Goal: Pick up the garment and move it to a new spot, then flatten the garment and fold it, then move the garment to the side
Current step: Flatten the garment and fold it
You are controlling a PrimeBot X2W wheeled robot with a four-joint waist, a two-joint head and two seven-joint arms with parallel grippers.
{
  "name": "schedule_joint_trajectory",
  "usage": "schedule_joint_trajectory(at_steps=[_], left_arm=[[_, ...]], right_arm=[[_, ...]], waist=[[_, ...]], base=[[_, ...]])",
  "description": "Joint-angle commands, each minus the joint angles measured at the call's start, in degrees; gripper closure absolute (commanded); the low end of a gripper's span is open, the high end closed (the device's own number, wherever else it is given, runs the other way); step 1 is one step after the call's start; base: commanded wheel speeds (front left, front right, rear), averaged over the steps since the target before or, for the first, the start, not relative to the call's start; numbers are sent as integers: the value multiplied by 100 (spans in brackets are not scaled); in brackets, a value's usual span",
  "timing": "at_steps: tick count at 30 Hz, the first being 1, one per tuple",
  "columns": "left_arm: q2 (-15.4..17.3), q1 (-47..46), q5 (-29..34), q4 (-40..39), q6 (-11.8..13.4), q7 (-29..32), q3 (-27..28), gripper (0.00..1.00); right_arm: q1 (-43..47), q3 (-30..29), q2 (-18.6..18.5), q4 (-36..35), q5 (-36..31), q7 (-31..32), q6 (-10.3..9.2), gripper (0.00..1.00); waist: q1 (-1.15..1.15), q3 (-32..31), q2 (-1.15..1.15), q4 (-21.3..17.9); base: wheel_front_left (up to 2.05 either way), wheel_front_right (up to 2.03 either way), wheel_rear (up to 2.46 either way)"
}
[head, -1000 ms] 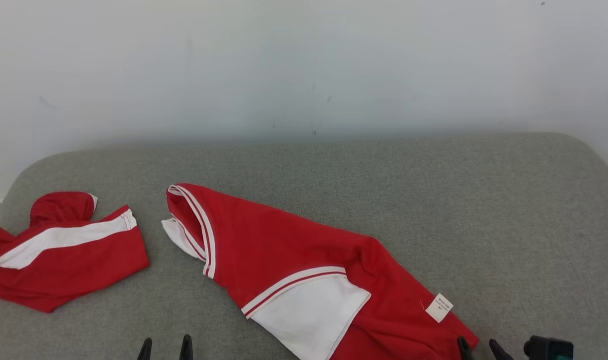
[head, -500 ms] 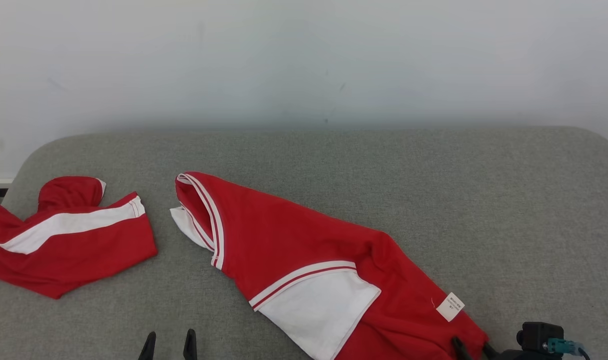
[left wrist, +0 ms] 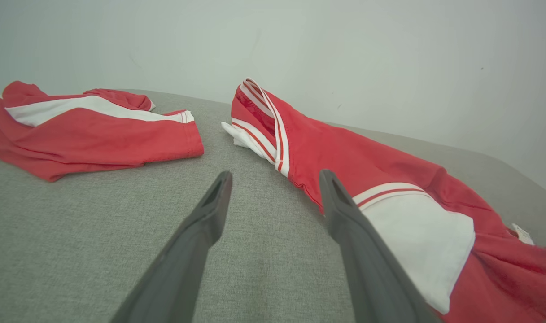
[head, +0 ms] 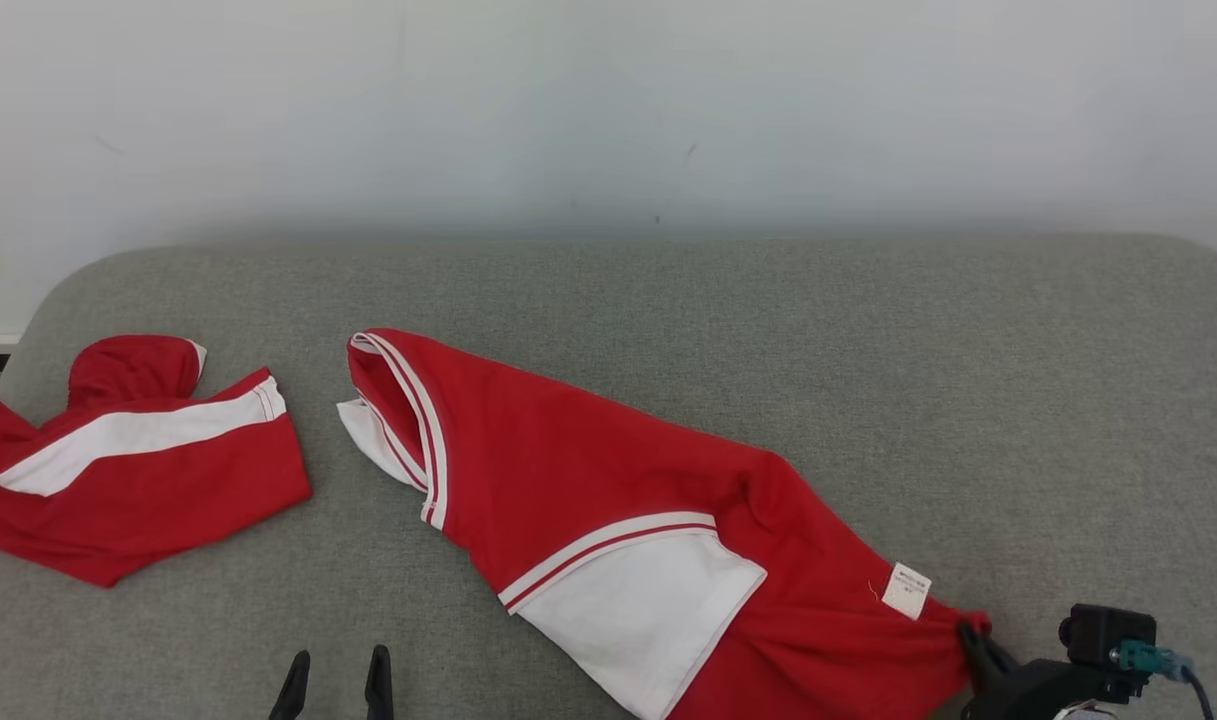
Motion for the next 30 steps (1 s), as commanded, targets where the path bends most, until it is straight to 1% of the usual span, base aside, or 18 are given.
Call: schedule_joint_trajectory(at_steps=[1,5,10,15,19,21,24,28,30], left_arm=[[-9,-60,-56,-11,29,-19,8,0],[-8,-81,-62,-37,37,-19,5,0],[-9,-103,-101,-86,68,-19,-24,0],[-9,-99,-113,-92,76,-19,-55,0],[-9,-87,-106,-50,56,-19,-67,0],[-9,-88,-109,-40,55,-19,-81,0],[-9,-89,-112,-28,48,-20,-123,0],[-9,-89,-127,-33,50,-20,-174,0],[-9,-96,-122,-41,45,-19,-175,0]], right_arm=[[-120,-81,-66,-82,-123,-155,-13,100],[-322,-185,-197,-235,-382,-386,-13,100],[-771,-249,-517,-516,-721,-593,-14,100],[-1289,-88,-954,-700,-904,-634,-14,100],[-1805,228,-1341,-712,-972,-689,-14,100],[-2072,332,-1530,-674,-960,-759,-14,100],[-2288,408,-1706,-472,-929,-749,-14,100],[-2268,381,-1799,-163,-906,-649,-14,100],[-2187,307,-1764,36,-880,-643,-14,100]], waist=[[-1,3,0,-14],[-1,17,0,-32],[-1,54,0,-25],[-1,90,0,40],[-1,110,0,124],[-1,125,0,181],[-1,147,0,280],[-1,214,0,411],[-1,266,0,454]], base=[[0,0,0],[0,0,0],[0,0,0],[0,0,0],[0,0,0],[0,0,0],[0,0,0],[0,0,0],[0,0,0]])
